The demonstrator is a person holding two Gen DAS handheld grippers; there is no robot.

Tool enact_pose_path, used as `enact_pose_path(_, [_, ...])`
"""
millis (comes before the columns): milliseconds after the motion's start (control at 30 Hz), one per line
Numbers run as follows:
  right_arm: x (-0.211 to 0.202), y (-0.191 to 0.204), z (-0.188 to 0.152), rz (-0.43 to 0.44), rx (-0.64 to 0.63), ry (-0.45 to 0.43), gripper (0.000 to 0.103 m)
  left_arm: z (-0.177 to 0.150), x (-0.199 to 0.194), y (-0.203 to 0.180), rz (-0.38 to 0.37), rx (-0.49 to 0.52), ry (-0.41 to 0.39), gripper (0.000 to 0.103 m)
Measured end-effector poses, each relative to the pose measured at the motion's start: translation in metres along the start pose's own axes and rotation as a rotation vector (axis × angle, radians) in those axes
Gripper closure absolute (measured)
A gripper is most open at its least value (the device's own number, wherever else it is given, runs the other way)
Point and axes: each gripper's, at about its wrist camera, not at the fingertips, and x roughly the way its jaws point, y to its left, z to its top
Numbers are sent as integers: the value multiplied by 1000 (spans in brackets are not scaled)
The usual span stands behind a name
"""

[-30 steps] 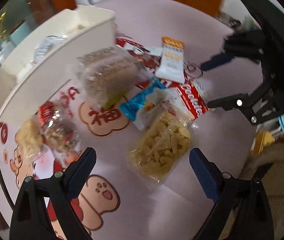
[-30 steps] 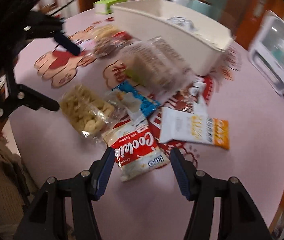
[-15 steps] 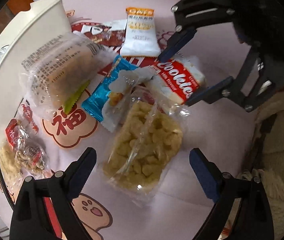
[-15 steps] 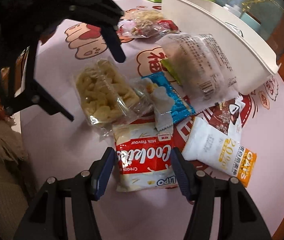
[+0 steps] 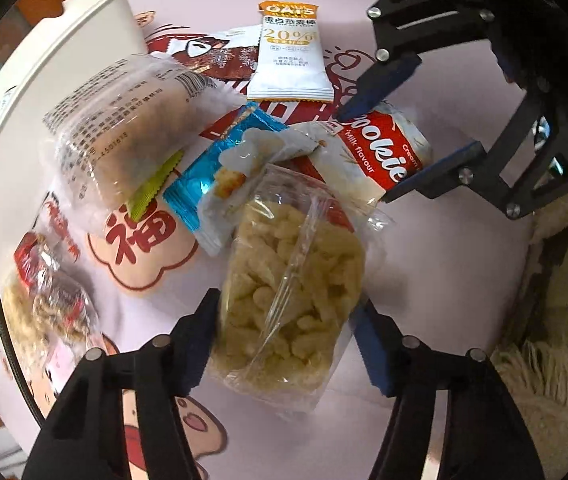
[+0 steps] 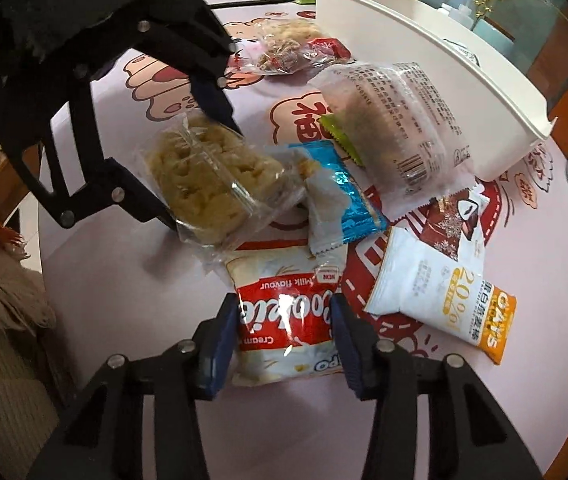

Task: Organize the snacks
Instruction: 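Grasp the clear puffed-snack bag with left tool while right tool grasps the red Cookies pack, then carry both packs into the white tray and open both tools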

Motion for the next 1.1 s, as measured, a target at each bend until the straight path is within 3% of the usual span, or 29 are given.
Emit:
enact_pose_path(233, [-19,10,-11,5,127,-39,58,-13,-22,-16,11,-133,-40,42])
enact_pose_path(400, [-50,5,-13,-12,214,-109,58,-17,-59,-15,61,-236,-112,42])
enact_pose_path(800, [-138,-24,35,-174,308,-331,57,-5,-173,31,350,-653,-239,42])
enact_pose_path(933, [-171,-40,56,-201,332,-412,57,-1,-213,43,416,-724,-302,42])
enact_pose_path(1100, [-202,-59,89,-211,347,-480,57,-8,-268,63,523,-742,-363,42])
